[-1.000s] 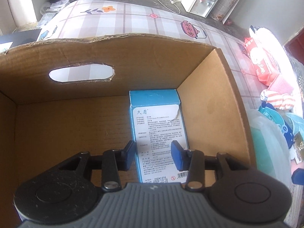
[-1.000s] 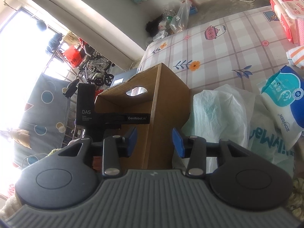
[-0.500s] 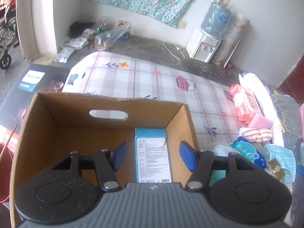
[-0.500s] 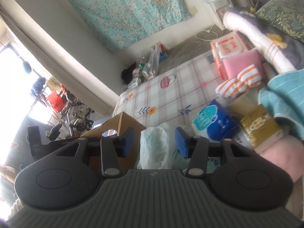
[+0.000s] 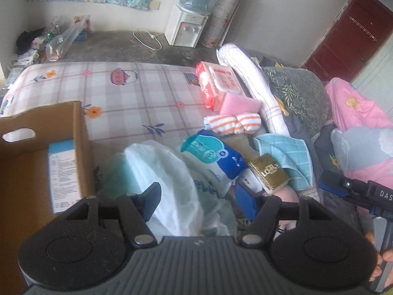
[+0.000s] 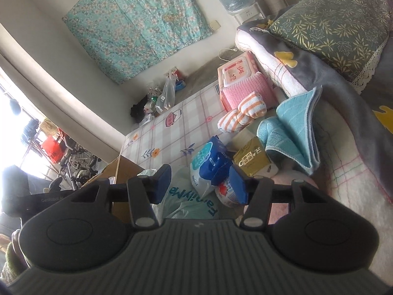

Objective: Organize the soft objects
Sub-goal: 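Move the left gripper back over the pile toward the pink knitted pad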

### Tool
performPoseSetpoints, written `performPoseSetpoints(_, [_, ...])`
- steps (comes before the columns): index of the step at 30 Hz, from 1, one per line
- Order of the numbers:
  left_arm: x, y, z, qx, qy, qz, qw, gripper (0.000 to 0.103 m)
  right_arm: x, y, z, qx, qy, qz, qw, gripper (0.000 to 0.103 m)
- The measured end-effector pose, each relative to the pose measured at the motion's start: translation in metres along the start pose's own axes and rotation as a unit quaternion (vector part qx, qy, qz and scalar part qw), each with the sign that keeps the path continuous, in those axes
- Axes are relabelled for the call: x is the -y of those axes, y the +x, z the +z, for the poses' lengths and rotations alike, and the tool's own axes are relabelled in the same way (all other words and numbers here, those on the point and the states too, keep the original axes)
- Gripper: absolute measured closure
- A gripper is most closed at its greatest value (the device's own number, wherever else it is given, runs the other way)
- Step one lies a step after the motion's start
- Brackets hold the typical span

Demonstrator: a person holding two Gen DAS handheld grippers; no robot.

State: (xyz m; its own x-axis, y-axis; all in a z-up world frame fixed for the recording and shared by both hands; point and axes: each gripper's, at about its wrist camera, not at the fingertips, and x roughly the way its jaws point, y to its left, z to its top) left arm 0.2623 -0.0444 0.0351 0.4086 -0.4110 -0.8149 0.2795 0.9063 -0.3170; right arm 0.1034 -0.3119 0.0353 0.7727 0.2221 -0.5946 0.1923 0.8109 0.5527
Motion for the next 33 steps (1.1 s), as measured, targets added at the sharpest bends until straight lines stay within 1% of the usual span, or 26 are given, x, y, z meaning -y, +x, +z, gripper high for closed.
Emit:
performPoseSetpoints(5, [0.029,0.038,0.007,-0.031,0.006,-0.004,0.9995,0.039,0.016,0.007,0.017,0.005,0.006,-0.002,1.0,0.05])
performPoseSetpoints(13, [0.052,0.082,0.028,-0.061,0.02,-0.011,0.9979,0.046,0.045,0.021,0.052,0.006,0.022,-0.016,1.0,0.05])
performPoseSetpoints(16, [0.06,0.095,0.039,-0.061,0.024,-0.013,0.9977,0.051,0.055,0.031,0.065,0.001,0.026,-0.021,0.999,0.051])
performPoseSetpoints(18, [0.063,0.102,0.049,-0.049,0.024,-0.008,0.9985,0.053,0.059,0.042,0.075,-0.005,0.026,-0.024,0.999,0.051])
performPoseSetpoints(20, [0.069,0.108,0.061,-0.023,0.039,0.003,0.999,0.053,0.061,0.056,0.087,-0.013,0.029,-0.025,0.999,0.051])
performPoseSetpoints(21, [0.074,0.112,0.066,-0.01,0.057,0.014,0.9982,0.052,0.061,0.065,0.096,-0.018,0.03,-0.029,0.999,0.051])
performPoseSetpoints(23, [0.084,0.124,0.078,0.009,0.106,0.039,0.9936,0.052,0.06,0.085,0.112,-0.027,0.027,-0.034,0.999,0.051])
performPoseSetpoints(25, [0.088,0.14,0.091,0.014,0.128,0.051,0.9904,0.05,0.059,0.106,0.128,-0.034,0.027,-0.043,0.998,0.051])
performPoseSetpoints(28, [0.083,0.168,0.11,-0.003,0.117,0.042,0.9923,0.049,0.058,0.141,0.15,-0.05,0.023,-0.059,0.997,0.05])
performPoseSetpoints(30, [0.08,0.185,0.119,-0.007,0.108,0.037,0.9935,0.049,0.059,0.165,0.161,-0.061,0.013,-0.073,0.995,0.046])
performPoseSetpoints(32, [0.078,0.202,0.128,-0.016,0.104,0.032,0.994,0.049,0.066,0.191,0.173,-0.07,0.011,-0.096,0.993,0.042])
performPoseSetpoints(33, [0.076,0.21,0.132,-0.019,0.099,0.031,0.9945,0.049,0.069,0.201,0.176,-0.075,0.012,-0.1,0.992,0.042])
